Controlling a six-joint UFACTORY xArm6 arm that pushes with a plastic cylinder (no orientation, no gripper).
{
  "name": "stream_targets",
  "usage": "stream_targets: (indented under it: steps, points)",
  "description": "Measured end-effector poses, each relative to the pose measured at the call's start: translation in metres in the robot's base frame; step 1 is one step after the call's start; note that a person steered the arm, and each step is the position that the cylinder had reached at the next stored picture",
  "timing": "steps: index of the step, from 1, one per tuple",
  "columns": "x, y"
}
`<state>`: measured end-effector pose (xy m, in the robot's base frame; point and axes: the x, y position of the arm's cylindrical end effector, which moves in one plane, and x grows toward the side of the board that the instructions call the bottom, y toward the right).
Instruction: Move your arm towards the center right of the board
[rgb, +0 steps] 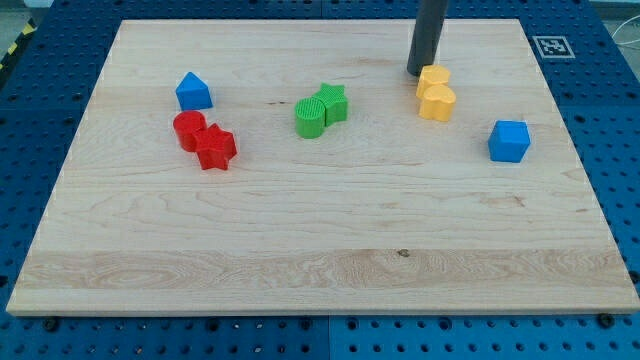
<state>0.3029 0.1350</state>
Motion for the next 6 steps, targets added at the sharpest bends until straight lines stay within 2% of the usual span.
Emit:
stream_targets:
  steps: [2, 3, 4, 6]
  points:
    - [-0.006, 0.020]
    - [-0.008, 0.070]
    - [0.016, 0.106]
    - [0.095, 0.136]
